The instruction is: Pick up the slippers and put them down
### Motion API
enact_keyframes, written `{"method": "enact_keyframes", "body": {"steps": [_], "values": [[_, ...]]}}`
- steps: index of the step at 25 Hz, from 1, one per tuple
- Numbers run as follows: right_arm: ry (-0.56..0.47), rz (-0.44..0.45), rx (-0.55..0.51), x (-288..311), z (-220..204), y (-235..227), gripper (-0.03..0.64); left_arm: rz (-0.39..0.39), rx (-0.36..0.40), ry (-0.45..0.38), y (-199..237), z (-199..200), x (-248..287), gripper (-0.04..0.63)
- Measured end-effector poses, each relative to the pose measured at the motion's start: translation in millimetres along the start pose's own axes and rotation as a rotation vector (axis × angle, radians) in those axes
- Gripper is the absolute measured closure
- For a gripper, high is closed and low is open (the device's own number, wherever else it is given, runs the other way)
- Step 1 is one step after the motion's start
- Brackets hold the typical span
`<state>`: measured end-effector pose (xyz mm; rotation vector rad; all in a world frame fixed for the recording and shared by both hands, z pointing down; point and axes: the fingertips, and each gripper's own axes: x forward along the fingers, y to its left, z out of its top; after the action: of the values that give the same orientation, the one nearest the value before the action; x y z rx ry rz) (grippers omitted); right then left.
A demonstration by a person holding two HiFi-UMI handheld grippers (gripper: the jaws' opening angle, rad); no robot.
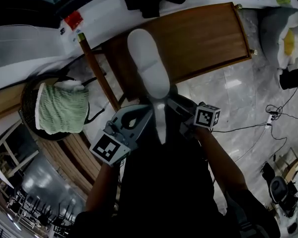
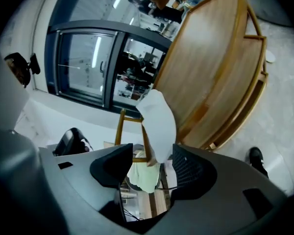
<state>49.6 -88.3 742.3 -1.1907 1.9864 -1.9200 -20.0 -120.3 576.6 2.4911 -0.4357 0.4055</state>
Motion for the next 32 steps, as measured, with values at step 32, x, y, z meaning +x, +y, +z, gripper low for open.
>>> {"method": "enact_keyframes", "body": {"steps": [32], "values": [[0.093, 0.207, 0.203, 57, -27, -22, 0.545, -0.067, -0.120, 0.024, 1, -54, 13, 0.584]]}}
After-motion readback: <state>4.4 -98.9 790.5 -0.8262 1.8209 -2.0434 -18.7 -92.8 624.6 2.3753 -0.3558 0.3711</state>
